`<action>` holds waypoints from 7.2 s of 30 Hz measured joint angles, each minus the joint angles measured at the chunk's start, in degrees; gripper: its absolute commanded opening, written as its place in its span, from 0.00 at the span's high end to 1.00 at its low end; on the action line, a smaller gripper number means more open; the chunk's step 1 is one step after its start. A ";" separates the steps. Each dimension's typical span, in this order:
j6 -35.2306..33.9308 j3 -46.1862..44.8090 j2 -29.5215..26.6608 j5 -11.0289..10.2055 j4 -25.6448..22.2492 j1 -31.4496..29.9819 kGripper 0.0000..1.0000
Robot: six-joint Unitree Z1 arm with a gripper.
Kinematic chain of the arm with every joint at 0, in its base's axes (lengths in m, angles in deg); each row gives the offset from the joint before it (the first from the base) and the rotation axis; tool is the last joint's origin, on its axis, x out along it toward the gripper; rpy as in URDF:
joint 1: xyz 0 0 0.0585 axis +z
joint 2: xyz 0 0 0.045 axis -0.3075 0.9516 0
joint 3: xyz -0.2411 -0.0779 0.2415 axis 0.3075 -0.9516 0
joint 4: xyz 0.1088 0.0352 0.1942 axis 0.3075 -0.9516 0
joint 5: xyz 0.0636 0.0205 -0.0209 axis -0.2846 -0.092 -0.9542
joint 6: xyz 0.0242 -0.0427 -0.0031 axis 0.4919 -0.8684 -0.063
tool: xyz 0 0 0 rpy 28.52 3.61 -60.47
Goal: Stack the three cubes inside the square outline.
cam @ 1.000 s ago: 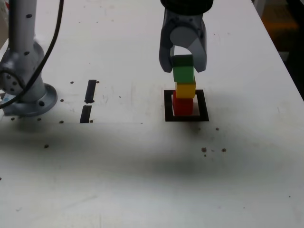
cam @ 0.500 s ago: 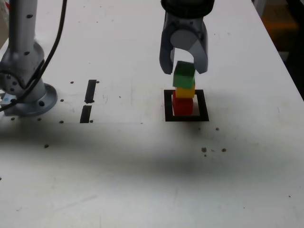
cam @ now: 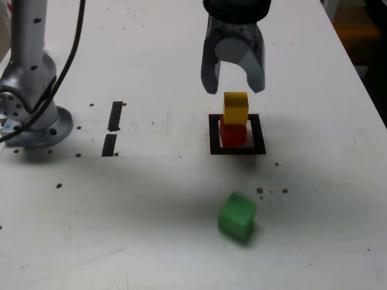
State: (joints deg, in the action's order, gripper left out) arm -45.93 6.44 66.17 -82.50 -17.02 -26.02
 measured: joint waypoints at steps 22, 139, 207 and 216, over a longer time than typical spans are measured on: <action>-9.41 1.06 -6.06 1.59 -2.93 -12.65 0.36; -16.35 8.21 11.64 8.71 -0.12 -29.50 0.69; 3.50 1.27 2.50 5.02 -0.51 0.16 0.42; 4.39 0.91 2.46 5.57 0.64 0.16 0.32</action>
State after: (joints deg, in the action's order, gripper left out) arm -41.55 7.34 68.62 -76.92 -16.38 -25.87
